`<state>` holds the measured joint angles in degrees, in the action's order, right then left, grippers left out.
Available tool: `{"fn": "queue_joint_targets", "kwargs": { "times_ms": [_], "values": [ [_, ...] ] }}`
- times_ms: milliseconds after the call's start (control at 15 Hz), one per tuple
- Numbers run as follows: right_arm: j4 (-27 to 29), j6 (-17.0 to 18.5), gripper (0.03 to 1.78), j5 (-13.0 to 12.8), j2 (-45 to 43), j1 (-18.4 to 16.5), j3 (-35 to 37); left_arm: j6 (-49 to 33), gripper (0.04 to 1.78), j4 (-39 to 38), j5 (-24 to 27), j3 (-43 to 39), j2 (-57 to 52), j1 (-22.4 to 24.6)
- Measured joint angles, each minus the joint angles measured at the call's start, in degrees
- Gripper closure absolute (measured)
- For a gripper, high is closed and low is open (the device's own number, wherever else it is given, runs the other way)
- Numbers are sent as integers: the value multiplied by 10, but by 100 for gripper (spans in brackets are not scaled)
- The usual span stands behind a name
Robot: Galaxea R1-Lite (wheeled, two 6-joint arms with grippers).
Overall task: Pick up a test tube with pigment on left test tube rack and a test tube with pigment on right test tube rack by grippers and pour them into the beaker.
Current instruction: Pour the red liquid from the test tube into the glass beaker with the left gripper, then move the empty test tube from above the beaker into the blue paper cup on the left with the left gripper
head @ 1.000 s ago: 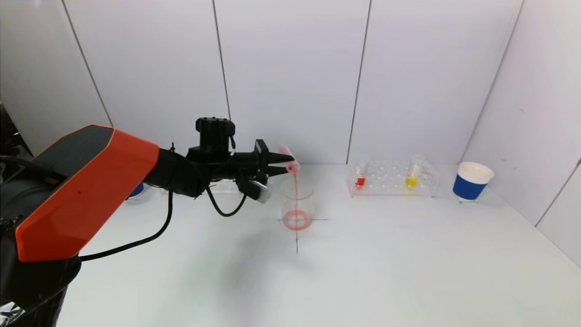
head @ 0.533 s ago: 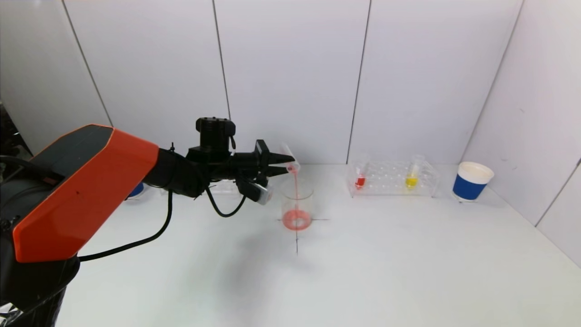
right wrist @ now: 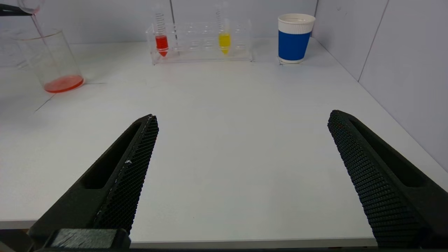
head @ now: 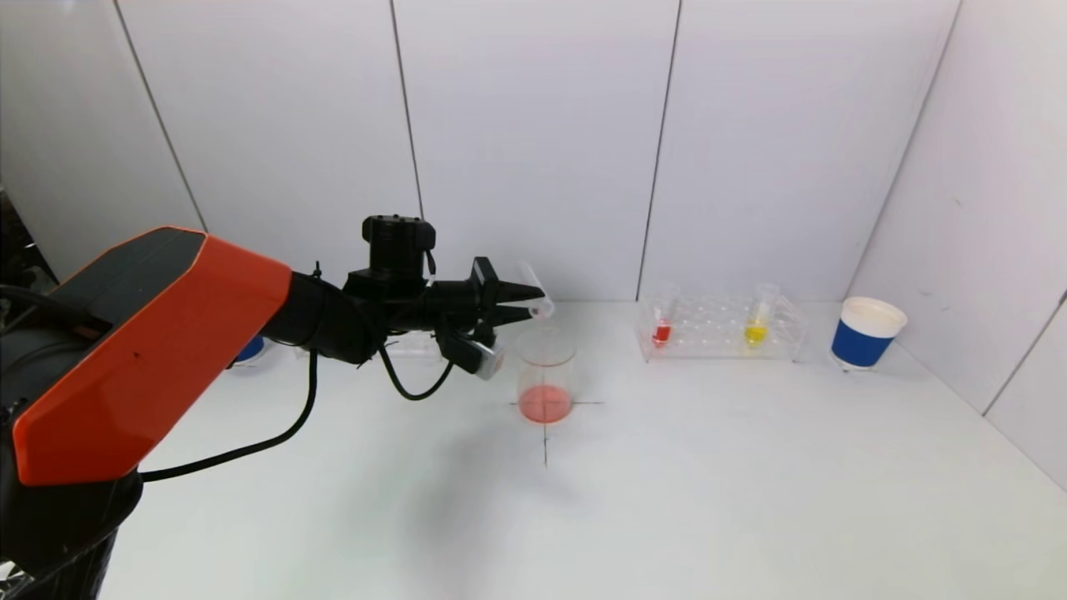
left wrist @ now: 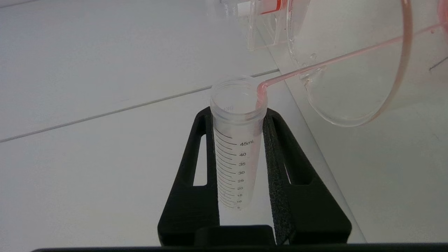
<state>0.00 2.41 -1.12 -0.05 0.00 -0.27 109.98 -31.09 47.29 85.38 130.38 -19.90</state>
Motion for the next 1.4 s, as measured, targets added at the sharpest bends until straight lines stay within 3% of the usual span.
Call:
{"fn": "queue_joint_targets", "kwargs": {
  "times_ms": [1000,1200,1400],
  "values": [
    [0,0,5,0,0,0,0,-9,140,0,-8,-10,-4,-1],
    [0,0,5,0,0,0,0,-68,140,-2,-11,-7,-11,-2],
    [0,0,5,0,0,0,0,-134,140,-1,-53,-3,-26,-4]
  ]
}}
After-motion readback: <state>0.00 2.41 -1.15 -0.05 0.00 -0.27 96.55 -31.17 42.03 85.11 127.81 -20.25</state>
